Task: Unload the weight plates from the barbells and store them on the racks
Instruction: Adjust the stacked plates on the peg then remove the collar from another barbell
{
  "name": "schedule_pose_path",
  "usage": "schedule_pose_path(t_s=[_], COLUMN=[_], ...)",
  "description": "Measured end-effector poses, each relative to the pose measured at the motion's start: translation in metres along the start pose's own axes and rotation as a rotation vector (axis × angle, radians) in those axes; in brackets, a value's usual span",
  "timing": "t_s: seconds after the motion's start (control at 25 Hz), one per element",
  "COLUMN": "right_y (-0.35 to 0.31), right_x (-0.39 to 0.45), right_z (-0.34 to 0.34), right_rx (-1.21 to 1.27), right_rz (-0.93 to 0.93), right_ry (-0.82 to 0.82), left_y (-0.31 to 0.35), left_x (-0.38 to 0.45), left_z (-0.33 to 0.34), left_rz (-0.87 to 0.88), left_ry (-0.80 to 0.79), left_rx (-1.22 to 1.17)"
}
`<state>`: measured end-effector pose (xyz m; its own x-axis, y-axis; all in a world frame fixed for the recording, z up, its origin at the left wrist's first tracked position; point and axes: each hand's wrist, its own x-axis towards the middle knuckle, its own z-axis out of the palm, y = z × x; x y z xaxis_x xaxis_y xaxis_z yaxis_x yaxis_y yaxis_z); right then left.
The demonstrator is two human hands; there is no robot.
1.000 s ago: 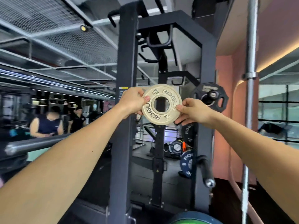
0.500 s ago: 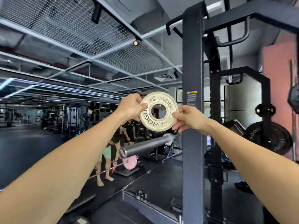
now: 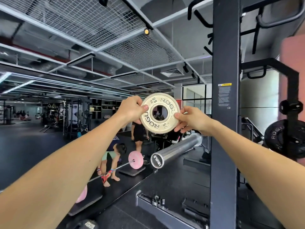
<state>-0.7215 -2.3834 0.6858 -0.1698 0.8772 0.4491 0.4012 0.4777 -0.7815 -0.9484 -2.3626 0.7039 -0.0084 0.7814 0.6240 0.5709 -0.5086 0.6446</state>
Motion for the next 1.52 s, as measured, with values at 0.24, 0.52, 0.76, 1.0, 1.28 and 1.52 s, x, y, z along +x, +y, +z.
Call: schedule_pose_path(t_s=[0.24,0.52,0.76,1.0,1.28,1.52], right_y=[0.025,0.028,0.010,-0.012,-0.013,0.019], right_x=[0.064,0.086,0.043,-0.019,-0.075,-0.098], right_z=[0.016,0.033,0.059,0.095,0.117,0.129], right_rx=[-0.026,-0.108,-0.187,-0.260,-0.305,-0.297], right_rz=[0.017,0.093,0.198,0.296,0.406,0.479], right_ry=[0.067,0.134,0.297,0.394,0.468,0.458], left_y=[-0.046,-0.079,-0.088,-0.100,-0.108,-0.127], left_x=[0.064,0.106,0.090,0.046,-0.008,-0.032], left_z=[0.014,0.024,0.023,0.012,0.015,0.042], left_rz=[0.044,0.073,0.132,0.175,0.146,0.084], left_ry=[-0.038,-0.133,-0.307,-0.460,-0.564,-0.632], left_rx=[0.020,-0.077,-0.237,-0.336,-0.413,-0.426])
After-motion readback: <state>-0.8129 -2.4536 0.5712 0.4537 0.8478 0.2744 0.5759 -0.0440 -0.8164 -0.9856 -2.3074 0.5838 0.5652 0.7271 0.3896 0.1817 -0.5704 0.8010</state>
